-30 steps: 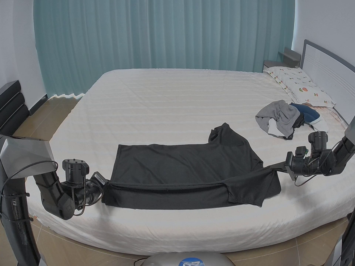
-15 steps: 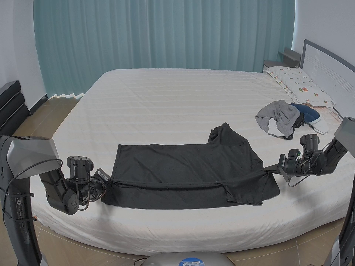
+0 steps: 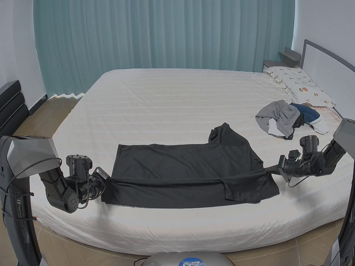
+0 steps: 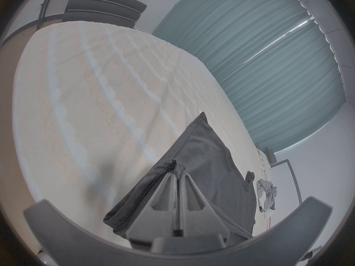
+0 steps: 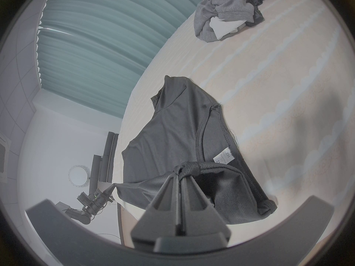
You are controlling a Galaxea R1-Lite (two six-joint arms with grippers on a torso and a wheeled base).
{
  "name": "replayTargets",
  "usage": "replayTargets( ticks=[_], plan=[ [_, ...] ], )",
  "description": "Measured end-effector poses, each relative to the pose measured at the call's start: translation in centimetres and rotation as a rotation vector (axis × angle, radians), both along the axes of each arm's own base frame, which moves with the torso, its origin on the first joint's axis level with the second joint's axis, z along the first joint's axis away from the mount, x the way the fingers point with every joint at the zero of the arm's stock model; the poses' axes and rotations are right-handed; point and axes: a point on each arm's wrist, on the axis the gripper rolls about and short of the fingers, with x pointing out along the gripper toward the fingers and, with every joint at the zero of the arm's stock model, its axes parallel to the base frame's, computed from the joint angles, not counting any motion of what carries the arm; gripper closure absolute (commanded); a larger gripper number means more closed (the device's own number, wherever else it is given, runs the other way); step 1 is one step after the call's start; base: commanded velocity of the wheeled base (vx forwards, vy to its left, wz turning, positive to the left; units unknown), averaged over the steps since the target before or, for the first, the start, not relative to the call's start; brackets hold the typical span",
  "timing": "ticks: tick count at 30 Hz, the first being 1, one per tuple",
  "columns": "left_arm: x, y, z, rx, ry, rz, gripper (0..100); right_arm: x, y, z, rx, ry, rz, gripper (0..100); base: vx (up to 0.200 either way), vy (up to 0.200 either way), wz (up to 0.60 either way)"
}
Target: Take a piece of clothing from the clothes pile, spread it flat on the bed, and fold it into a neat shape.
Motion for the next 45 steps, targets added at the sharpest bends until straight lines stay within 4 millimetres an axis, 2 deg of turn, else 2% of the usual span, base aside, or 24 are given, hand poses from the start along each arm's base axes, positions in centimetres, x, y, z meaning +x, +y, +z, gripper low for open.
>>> replayTargets(
  ticks=[3,4,14,21,26,32,38,45],
  plan=[
    [0.0,-0.3,-0.1,-0.001,0.002,-0.010,100,0.2,0.0,-0.1,0.000,-0.001,0.001,100,0.000,0.000,0.00],
    [0.1,-0.4,-0.1,-0.001,0.003,-0.011,0,0.2,0.0,-0.2,0.000,0.000,0.001,0,0.000,0.000,0.00],
    [0.5,-0.6,0.0,-0.004,0.008,-0.014,0,0.2,-0.2,-0.6,0.004,0.011,-0.004,0,0.000,0.000,0.00],
    [0.4,-0.4,0.1,-0.027,0.009,0.004,0,-1.2,-0.4,0.7,0.006,0.010,-0.016,0,0.000,0.000,0.00],
    [-0.1,-0.2,0.9,-0.076,0.005,0.027,0,-2.9,0.7,0.9,-0.043,0.021,-0.031,0,0.000,0.000,0.00],
    [-1.1,0.0,1.6,-0.103,0.013,0.010,0,-3.4,3.0,0.9,-0.115,-0.074,-0.041,0,0.000,0.000,0.00],
    [-1.9,0.3,1.6,-0.110,0.030,0.011,0,-4.2,5.1,-1.0,-0.171,-0.053,-0.029,0,0.000,0.000,0.00],
    [-2.2,0.4,1.6,-0.109,0.039,0.012,0,-4.6,5.6,-2.2,-0.178,-0.014,-0.012,0,0.000,0.000,0.00]
  ],
)
